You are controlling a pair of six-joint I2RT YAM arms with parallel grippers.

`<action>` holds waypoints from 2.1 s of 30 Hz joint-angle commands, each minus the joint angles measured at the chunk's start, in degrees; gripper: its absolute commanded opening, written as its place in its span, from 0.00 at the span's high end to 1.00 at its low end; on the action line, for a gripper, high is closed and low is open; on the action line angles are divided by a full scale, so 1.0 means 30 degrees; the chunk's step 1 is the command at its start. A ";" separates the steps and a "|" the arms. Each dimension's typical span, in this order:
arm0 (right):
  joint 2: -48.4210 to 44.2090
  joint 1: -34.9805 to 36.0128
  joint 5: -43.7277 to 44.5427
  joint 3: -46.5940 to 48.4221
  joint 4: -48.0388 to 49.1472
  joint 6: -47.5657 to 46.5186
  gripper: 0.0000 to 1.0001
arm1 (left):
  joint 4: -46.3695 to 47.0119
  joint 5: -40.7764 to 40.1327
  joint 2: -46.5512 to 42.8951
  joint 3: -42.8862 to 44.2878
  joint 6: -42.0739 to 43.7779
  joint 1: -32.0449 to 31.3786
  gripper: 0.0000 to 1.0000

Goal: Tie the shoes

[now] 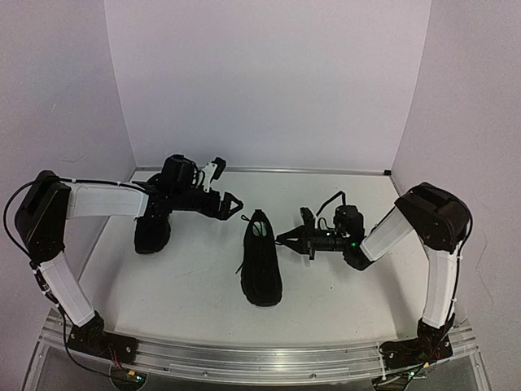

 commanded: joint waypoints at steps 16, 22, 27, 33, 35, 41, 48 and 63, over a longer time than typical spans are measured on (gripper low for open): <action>-0.1897 0.0113 0.0189 -0.0952 0.1092 -0.1078 1.00 | 0.6857 0.6551 0.3938 0.0450 -0.9044 0.1003 0.19; -0.1681 0.0125 0.0096 -0.0731 0.1072 -0.0986 1.00 | 0.9904 0.8002 0.4996 0.0265 -1.1781 0.1000 0.24; -0.1620 0.0128 0.0070 -0.0653 0.1084 -0.0971 1.00 | 0.9813 0.7999 0.4317 -0.0371 -1.2118 0.0993 0.28; -0.1507 0.0159 0.0010 -0.0486 0.1078 -0.0936 1.00 | 0.9272 0.6779 0.2629 -0.2112 -1.2562 0.0967 0.29; -0.1461 0.0185 0.0002 -0.0447 0.1083 -0.0936 1.00 | 0.9773 0.6244 0.2103 -0.2845 -1.2938 0.0885 0.27; -0.1366 0.0319 0.0070 -0.0407 0.1101 -0.0935 1.00 | 0.9177 0.5906 0.1546 -0.2425 -1.1758 -0.0360 0.25; -0.1553 0.0337 0.0147 -0.0483 0.1069 -0.0936 1.00 | 0.7961 0.5804 0.2163 -0.1093 -1.0929 -0.1204 0.28; -0.1739 0.0338 0.0216 -0.0699 0.1084 -0.0964 1.00 | 0.5950 0.4741 0.3003 0.0253 -1.0557 -0.2163 0.36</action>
